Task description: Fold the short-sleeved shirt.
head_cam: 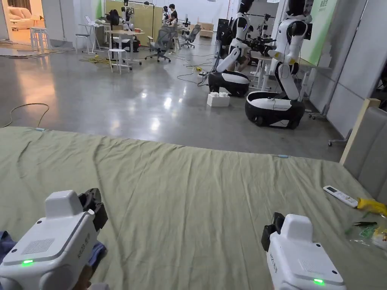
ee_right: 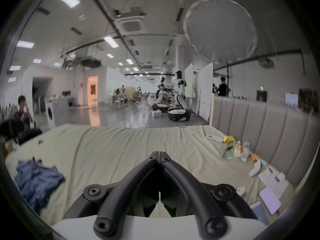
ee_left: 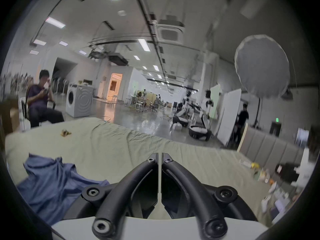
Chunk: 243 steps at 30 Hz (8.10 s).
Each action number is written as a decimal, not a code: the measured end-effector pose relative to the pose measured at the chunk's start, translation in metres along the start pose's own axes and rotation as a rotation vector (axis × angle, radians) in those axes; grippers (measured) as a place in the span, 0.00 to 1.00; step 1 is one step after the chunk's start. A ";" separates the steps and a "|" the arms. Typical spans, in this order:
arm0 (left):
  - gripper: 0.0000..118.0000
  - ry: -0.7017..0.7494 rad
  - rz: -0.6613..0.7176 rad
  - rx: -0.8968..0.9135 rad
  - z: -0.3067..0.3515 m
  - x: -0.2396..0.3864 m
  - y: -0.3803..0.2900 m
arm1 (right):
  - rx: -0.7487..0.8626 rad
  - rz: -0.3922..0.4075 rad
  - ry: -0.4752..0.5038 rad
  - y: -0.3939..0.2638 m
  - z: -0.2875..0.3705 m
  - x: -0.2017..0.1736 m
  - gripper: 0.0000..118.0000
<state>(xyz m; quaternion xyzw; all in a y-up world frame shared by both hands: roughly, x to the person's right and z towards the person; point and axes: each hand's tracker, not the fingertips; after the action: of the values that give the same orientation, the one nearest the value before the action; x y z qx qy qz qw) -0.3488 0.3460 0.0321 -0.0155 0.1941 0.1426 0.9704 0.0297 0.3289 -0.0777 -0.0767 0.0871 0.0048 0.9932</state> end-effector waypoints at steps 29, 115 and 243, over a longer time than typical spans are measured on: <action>0.61 0.297 -0.169 -0.721 0.010 -0.213 -0.042 | -0.070 0.120 0.124 -0.029 -0.001 -0.050 0.00; 0.69 -0.556 -0.345 -0.589 0.002 0.199 -0.129 | -0.051 0.028 -0.113 -0.016 0.039 0.089 0.00; 0.04 -0.097 -0.126 -0.288 -0.064 -0.024 0.180 | -0.110 0.163 0.025 0.193 -0.039 0.092 0.06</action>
<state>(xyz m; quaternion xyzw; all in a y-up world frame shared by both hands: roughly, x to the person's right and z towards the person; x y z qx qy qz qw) -0.4451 0.5063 -0.0136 -0.1595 0.1230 0.1083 0.9735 0.1090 0.5128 -0.1610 -0.1237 0.1050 0.0893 0.9827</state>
